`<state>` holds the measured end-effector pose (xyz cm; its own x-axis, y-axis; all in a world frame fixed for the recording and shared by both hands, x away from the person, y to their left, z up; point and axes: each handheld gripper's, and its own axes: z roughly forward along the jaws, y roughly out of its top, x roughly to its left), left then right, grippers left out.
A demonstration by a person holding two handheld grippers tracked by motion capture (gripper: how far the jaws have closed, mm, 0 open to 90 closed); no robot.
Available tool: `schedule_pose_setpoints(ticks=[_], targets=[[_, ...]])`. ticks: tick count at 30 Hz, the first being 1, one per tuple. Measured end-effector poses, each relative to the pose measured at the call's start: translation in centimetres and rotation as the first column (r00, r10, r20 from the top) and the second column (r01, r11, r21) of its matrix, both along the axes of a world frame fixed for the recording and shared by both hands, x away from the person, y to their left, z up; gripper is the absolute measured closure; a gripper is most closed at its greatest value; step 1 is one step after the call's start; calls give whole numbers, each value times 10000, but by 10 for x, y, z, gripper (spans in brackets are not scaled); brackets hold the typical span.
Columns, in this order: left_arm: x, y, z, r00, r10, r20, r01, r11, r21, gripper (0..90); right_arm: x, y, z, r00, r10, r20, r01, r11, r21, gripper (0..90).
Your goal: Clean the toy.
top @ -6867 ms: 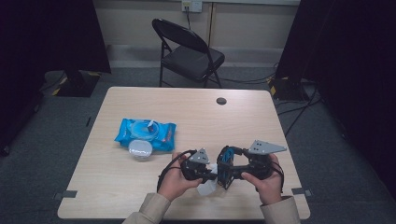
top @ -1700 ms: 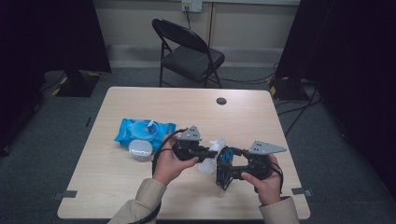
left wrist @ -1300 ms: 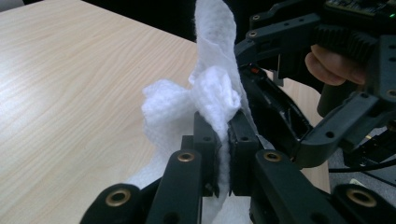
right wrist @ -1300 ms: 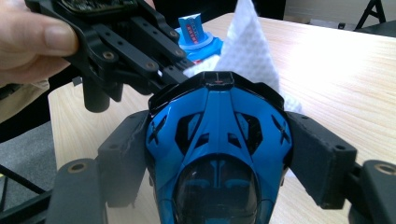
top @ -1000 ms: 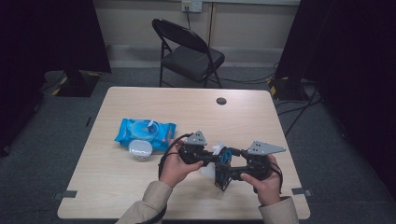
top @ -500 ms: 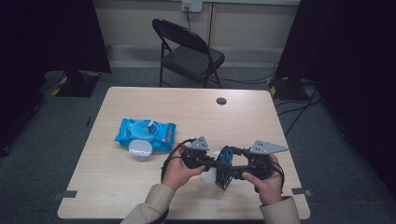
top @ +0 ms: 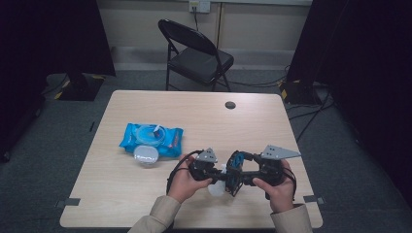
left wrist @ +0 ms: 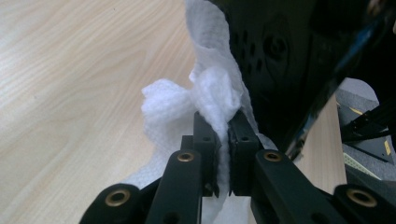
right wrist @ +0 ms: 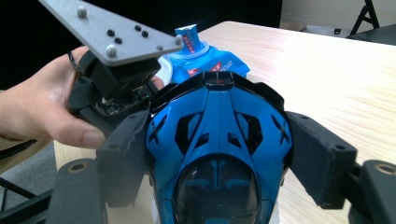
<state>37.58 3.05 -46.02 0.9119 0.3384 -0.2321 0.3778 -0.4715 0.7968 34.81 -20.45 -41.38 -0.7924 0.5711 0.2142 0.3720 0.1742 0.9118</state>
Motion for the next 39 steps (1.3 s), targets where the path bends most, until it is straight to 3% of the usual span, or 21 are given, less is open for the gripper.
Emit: schedule_pose_setpoints(ticks=[10, 17, 26, 39], targets=[[-7, -2, -9, 9996, -283, -54, 285, 9984, 485, 847, 2, -5, 1, 9996, -288, 7, 288, 9994, 184, 266], [-7, 7, -6, 9998, -154, -157, 160, 9990, 428, 849, 4, -7, -3, 9995, -316, -80, 316, 9995, 98, 266], [0, 37, 22, 9986, 493, 175, -492, 9988, -78, 850, 5, -9, -6, 9992, -366, -173, 368, 9993, 112, 266], [7, 49, 60, 9935, 895, 707, -853, 9946, -592, 850, 6, -9, -8, 9990, -343, -294, 346, 9993, 106, 266]])
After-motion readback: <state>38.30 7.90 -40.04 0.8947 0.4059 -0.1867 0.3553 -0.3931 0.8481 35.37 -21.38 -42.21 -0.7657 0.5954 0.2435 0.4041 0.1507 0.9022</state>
